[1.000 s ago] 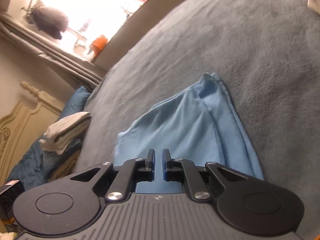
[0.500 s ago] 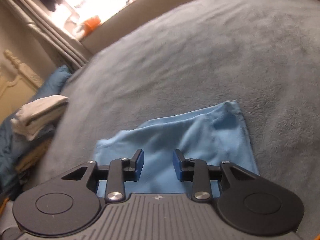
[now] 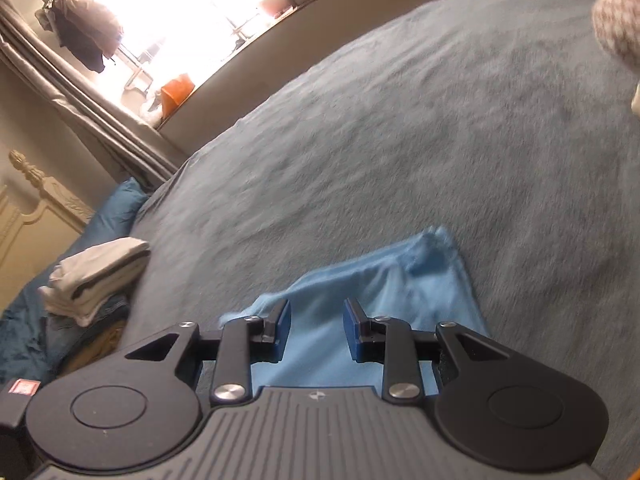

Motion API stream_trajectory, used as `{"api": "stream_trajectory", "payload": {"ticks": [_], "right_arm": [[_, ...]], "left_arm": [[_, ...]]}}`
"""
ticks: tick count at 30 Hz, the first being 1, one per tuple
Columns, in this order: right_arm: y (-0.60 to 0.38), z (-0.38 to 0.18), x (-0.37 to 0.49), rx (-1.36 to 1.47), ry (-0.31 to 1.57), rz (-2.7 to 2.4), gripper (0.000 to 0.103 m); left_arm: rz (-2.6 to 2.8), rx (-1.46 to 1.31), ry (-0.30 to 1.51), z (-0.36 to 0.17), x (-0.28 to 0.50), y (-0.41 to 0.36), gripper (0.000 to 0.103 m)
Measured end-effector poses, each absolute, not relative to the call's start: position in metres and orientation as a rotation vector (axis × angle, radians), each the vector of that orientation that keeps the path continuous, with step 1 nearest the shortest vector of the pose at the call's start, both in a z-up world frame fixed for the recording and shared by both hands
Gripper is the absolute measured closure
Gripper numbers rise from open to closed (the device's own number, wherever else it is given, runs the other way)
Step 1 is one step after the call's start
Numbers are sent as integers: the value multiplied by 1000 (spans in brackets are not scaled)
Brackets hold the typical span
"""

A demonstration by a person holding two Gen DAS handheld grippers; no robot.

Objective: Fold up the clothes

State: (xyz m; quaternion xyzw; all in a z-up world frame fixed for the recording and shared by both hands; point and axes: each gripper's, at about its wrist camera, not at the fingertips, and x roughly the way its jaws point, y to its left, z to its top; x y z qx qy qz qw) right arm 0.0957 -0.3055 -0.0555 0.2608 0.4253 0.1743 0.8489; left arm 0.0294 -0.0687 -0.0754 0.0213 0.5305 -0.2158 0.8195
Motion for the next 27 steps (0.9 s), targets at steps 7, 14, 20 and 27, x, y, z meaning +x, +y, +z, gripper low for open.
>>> {"api": "stream_trajectory", "payload": {"ticks": [7,14,20,27], "right_arm": [[-303,-66,80,657,1000,464,72],[-321,-86,63,658,1068,345,73],[-340,-71,40,649,976,294,73],[-330,-83,13,660,1058,411,73]], "left_arm": [[-450,60,1131,-76,30,-73,69],[-446,70,1131,-75,29,-76,69],[-443,75,1130,-75,28,-79,69],[-441,76,1127,-77,27,-81,69]]}}
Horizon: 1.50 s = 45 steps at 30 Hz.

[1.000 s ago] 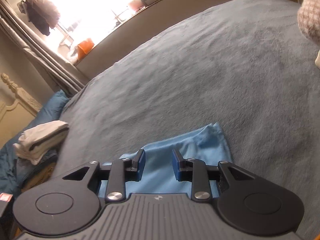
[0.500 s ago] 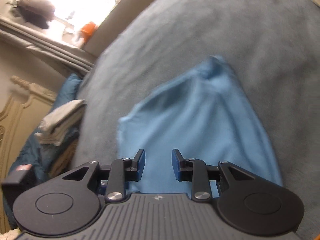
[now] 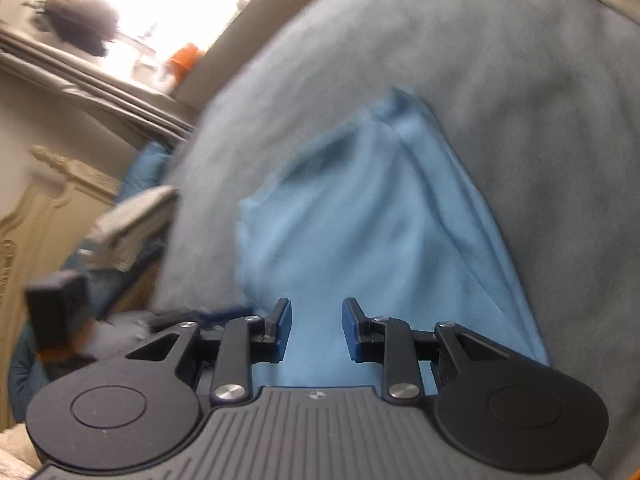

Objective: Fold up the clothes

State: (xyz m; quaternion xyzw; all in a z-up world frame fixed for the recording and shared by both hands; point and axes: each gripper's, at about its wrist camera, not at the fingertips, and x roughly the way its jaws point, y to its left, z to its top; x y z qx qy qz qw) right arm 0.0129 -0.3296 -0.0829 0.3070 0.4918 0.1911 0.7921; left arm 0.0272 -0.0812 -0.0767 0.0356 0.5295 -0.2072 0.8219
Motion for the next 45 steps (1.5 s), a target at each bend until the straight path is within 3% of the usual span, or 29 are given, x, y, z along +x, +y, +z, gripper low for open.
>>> {"api": "stream_trajectory", "payload": {"ticks": [1,2,3,8,14,16,25,33,45], "right_arm": [[-334,-89,9,656,1076,370,79],[-342,-90,3,663,1061,319,93],[-350,-90,-3,669,1044,269,95],[-367,-72,-29,668,935,224,94],[-352,-81,-43,568,1009,261,94],[-356,-87,-48,554,1038,192,103],[-339,-60,-56,605,953,280,103],[-297,-97,-52,567,1148,365,103],[-274,-86,-56,566,1139,522,103]], "left_arm": [[-441,77,1126,-77,27,-81,69],[-442,78,1125,-77,27,-81,69],[-442,80,1125,-77,27,-81,69],[-437,88,1122,-78,26,-82,69],[-430,100,1116,-79,25,-83,69],[-428,97,1115,-80,24,-81,68],[-410,109,1108,-81,23,-84,67],[-406,114,1103,-79,20,-83,66],[-398,125,1095,-77,19,-86,64]]}}
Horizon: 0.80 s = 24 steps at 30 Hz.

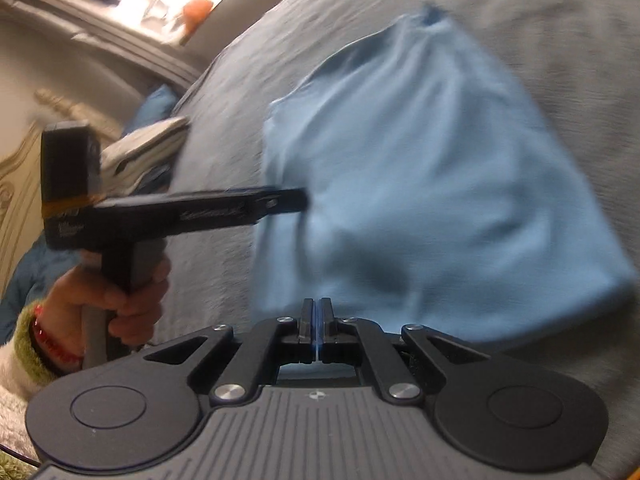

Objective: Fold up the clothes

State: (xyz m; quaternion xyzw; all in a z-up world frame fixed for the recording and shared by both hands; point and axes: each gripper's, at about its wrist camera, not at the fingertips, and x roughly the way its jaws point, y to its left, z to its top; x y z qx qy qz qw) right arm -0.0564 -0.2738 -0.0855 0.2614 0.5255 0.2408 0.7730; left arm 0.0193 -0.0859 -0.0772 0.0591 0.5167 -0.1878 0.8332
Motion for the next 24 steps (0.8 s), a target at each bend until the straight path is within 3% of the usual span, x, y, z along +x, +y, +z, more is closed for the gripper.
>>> {"api": "stream_trajectory", "payload": {"ticks": [13,24], "right_arm": [[-254,-96,-70,487,1283,605,102],[-269,-63,-61,506,1122,561,102]], "left_arm": [[-391,134,1096,-77,20,-87,62],[-385,133,1096,-76,20,-87,61]]}}
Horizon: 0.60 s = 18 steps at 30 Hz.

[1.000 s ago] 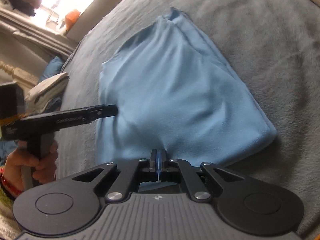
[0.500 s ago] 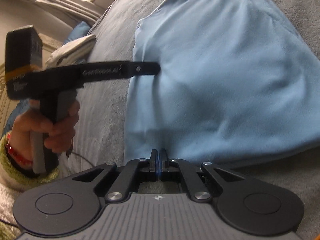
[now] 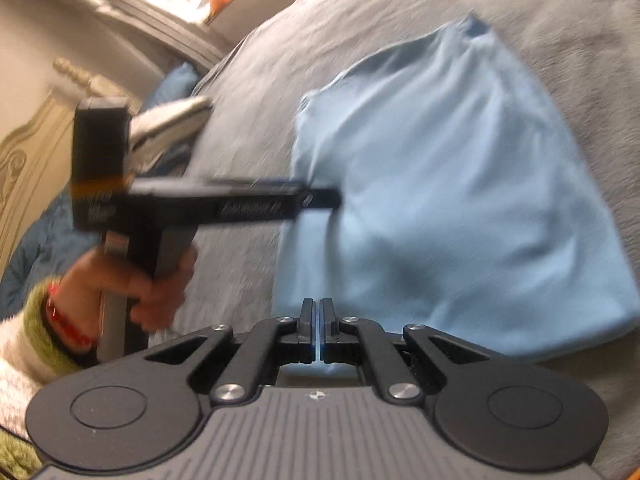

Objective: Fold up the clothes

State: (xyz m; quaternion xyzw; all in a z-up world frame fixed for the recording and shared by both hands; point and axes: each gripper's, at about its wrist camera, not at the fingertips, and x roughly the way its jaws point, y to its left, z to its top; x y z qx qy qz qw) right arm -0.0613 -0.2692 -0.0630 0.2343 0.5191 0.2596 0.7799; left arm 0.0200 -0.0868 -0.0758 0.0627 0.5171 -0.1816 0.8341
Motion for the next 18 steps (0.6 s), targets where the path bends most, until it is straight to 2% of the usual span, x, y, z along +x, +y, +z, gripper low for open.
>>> {"api": "stream_trajectory", "payload": {"ticks": [10,18], "right_arm": [[-315,-87,-45,605,1093,314,102],[-321,-66,-37,541,991,231,102]], "left_arm": [[-383,137,1096,-76,19,-87,61],[-381,141,1095,-78,19,-87,60]]}}
